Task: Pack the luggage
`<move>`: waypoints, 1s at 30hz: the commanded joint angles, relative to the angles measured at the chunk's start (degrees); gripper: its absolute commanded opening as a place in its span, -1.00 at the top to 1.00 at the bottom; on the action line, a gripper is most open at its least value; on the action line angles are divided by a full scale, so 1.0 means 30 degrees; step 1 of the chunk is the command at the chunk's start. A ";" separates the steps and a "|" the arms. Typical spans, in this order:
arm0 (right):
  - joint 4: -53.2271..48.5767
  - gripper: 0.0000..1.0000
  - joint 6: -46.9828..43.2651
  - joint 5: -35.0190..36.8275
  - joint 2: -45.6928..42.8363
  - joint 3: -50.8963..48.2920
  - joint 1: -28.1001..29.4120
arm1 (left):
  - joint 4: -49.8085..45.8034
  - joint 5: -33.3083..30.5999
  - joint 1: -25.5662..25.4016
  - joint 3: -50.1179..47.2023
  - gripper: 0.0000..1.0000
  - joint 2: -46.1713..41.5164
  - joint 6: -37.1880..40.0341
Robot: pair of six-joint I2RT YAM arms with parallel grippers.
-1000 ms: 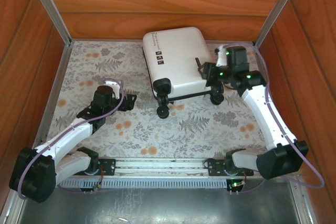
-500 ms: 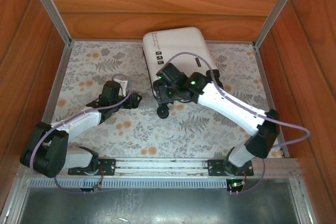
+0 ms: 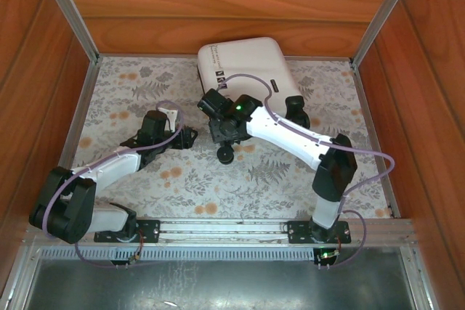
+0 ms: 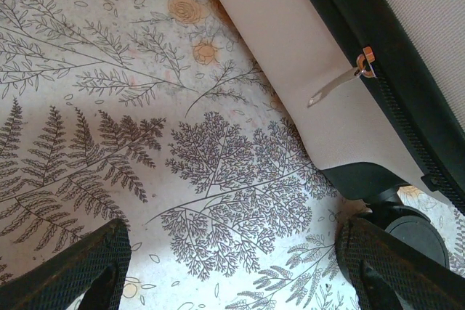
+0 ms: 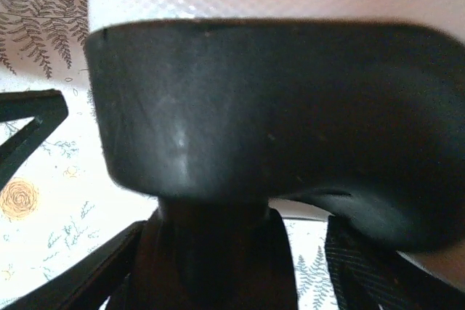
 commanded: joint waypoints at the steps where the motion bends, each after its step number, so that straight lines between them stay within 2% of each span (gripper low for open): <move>1: -0.0012 -0.20 -0.0754 0.0533 0.0705 0.1085 0.0007 | 0.0257 -0.0081 0.0128 -0.0190 -0.60 -0.0273 0.0185; 7: -0.1259 0.25 -0.2187 0.2729 0.1017 0.2592 -0.0028 | 0.0321 0.0441 0.0143 -0.0354 -0.61 -0.0648 0.0828; 9: -0.1003 0.40 -0.3050 0.2981 0.0964 0.2786 -0.0105 | 0.0504 0.1480 0.0146 -0.0262 -0.60 -0.0521 0.1543; 14: -0.0607 0.63 -0.4563 0.3102 0.1103 0.3263 -0.0711 | 0.2406 0.5069 0.0088 -0.0862 -0.45 -0.0751 0.3524; 19: 0.0380 0.73 -0.5202 0.2151 0.0859 0.2910 -0.1446 | 0.4070 0.6039 0.0085 -0.1619 -0.43 -0.0877 0.5709; 22: 0.1421 0.75 -0.5291 0.1121 0.0543 0.2292 -0.1901 | 0.4521 0.6955 0.0018 -0.1772 -0.40 -0.0400 0.8051; 30: 0.2279 0.76 -0.6315 0.0333 -0.0124 0.1520 -0.2599 | 0.4561 1.0998 0.0722 0.0977 -0.18 0.4577 1.0822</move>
